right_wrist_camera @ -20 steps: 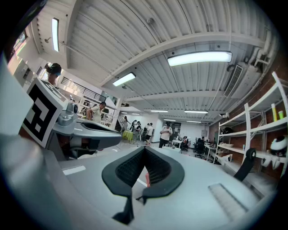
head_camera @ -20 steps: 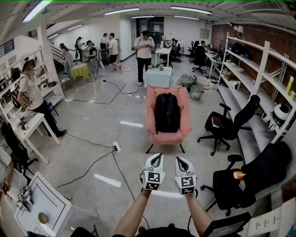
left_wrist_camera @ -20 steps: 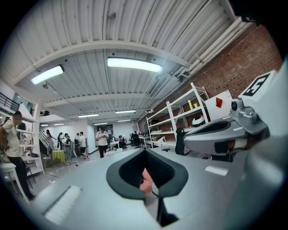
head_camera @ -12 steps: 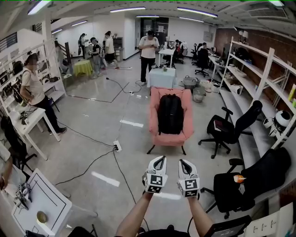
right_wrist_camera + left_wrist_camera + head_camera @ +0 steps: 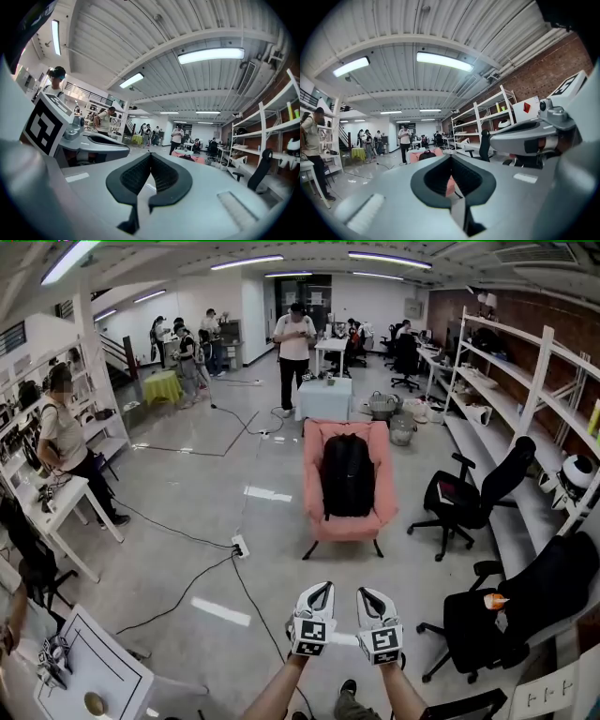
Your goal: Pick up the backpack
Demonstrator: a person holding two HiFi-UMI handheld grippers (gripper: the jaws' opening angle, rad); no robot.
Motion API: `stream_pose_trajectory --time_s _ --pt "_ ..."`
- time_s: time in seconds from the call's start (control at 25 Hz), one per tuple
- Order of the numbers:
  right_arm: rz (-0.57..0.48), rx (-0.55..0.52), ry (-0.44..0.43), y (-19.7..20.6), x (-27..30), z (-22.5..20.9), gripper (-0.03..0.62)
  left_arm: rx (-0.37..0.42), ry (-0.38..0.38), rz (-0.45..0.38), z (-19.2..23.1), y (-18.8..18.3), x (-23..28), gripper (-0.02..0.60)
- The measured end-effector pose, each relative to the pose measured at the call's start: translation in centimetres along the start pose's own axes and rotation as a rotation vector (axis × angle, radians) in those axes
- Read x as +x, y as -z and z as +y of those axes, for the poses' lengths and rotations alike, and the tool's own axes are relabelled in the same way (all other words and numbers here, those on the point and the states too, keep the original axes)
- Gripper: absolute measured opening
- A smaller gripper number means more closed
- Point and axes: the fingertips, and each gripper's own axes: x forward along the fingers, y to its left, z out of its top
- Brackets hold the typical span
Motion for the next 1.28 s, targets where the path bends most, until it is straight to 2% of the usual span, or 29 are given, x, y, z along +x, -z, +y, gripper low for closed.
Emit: stream_pose_trajectory --time_s 0.2,0.4,0.56,0.68,0.92,1.08,1.28 --pt "-0.006 0.013 -0.024 1.6 3.0 -3.2 0.014 -0.007 -0.017 0.0 0.0 0.0 4.1 0.002" --pt "-0.004 0.019 -0.003 2.3 6.0 -9.2 0.014 0.045 0.008 -0.005 -2.2 -1.3 9.8 0.002" --pt "-0.014 0.037 -0.021 2.7 7.3 -12.2 0.014 0.013 -0.029 -0.015 -2.7 -1.8 12.8 0.002" --pt "-0.015 0.022 -0.008 3.1 8.8 -14.3 0.014 0.022 -0.036 -0.004 -2.6 -1.6 15.2 0.002" --pt "0.016 0.057 -0.011 4.9 11.1 -16.4 0.014 -0.009 -0.034 0.037 -1.8 0.6 18.5 0.002" --pt "0.026 0.034 0.013 4.0 13.5 -17.9 0.014 -0.022 0.003 0.043 -0.8 1.5 21.3 0.002" --pt "0.021 0.005 0.034 3.0 18.8 -18.1 0.014 -0.047 0.037 0.012 3.3 1.3 25.0 0.002"
